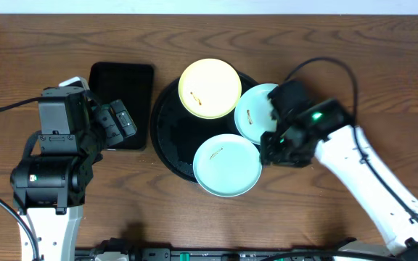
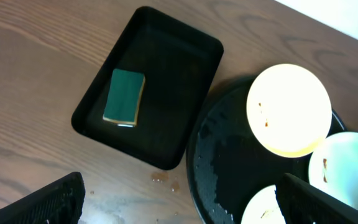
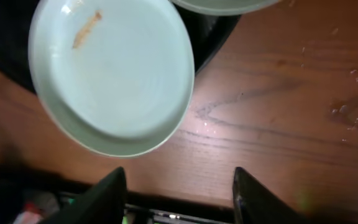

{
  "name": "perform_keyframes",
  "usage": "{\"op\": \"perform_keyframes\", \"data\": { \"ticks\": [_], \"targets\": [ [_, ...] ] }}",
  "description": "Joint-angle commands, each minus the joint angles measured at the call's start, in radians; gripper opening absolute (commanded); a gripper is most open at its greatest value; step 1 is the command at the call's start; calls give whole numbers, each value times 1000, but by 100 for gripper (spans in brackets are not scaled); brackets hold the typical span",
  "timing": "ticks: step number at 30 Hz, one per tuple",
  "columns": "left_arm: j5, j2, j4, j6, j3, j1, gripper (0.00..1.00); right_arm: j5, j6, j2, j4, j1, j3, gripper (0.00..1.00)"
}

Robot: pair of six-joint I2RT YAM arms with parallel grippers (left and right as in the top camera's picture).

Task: Clean dirty plates on tray and stack at the side
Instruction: 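Grasp the rim of the front pale green plate with the right gripper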

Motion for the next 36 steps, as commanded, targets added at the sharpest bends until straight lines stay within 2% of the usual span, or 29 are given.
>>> {"op": "perform_keyframes", "data": {
  "ticks": [1,7,17,20,31,33,36],
  "targets": [
    [-4,0,-3,2,10,-3,98,59,147,-2,64,55,-74,48],
    [-4,0,-3,2,10,-3,98,60,245,-2,215,85,-212,49],
    [-4,0,-3,2,10,-3,98,61,286,0,455,126,-373,45],
    [-4,0,-3,2,10,-3,98,68,287,0,488,136,-381,37],
    [-4,0,-4,2,10,-3,98,138,385,57,498,174,-399,34],
    [-4,0,-4,2,10,-3,98,138,384,58,506,174,-399,28],
    [-4,0,-4,2,10,-3,98,149,384,58,517,174,-399,9]
  ]
}}
